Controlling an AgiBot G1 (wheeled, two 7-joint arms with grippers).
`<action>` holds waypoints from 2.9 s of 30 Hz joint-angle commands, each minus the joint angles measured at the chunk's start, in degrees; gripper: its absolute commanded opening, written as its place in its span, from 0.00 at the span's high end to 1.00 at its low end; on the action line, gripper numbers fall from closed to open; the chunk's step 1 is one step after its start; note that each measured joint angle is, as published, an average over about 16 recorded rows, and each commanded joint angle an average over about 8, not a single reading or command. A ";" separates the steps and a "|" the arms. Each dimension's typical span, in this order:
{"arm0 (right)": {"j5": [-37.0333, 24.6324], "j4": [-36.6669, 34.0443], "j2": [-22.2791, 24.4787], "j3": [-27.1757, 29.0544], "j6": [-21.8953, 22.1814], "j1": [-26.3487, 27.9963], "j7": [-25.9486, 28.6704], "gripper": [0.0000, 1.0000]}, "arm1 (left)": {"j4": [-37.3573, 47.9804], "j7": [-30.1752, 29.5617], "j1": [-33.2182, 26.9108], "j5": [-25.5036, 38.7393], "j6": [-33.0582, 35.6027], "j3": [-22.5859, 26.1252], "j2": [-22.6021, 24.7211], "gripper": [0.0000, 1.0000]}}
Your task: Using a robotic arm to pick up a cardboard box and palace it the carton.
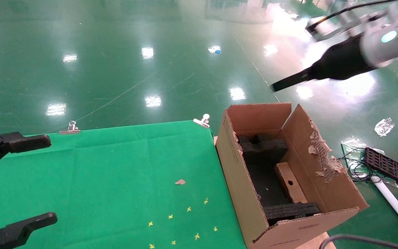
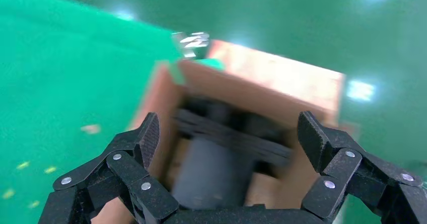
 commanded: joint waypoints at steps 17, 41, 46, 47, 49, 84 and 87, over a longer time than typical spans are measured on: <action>7.42 19.37 4.47 23.82 -3.25 -20.28 -9.16 0.00 | 0.03 0.03 -0.03 -0.03 0.00 0.06 -0.01 0.00; 17.62 46.08 10.58 56.70 -7.77 -48.31 -21.80 0.00 | 0.03 0.07 -0.04 -0.08 -0.03 0.13 -0.04 0.00; 19.71 51.56 11.83 63.46 -8.69 -54.07 -24.40 0.00 | 0.03 0.08 -0.05 -0.09 -0.04 0.14 -0.05 0.00; 20.14 52.68 12.09 64.83 -8.88 -55.23 -24.93 0.00 | 0.03 0.08 -0.05 -0.09 -0.04 0.15 -0.05 0.00; 20.98 54.87 12.59 67.53 -9.25 -57.54 -25.97 0.00 | 0.03 0.08 -0.05 -0.10 -0.04 0.15 -0.05 0.00; 23.57 61.51 14.14 75.75 -10.38 -64.55 -29.05 0.00 | 0.05 0.09 -0.04 -0.12 -0.06 0.17 -0.07 0.00; 23.51 61.43 14.12 75.65 -10.37 -64.47 -29.03 0.00 | 0.05 0.09 -0.04 -0.12 -0.06 0.16 -0.07 0.00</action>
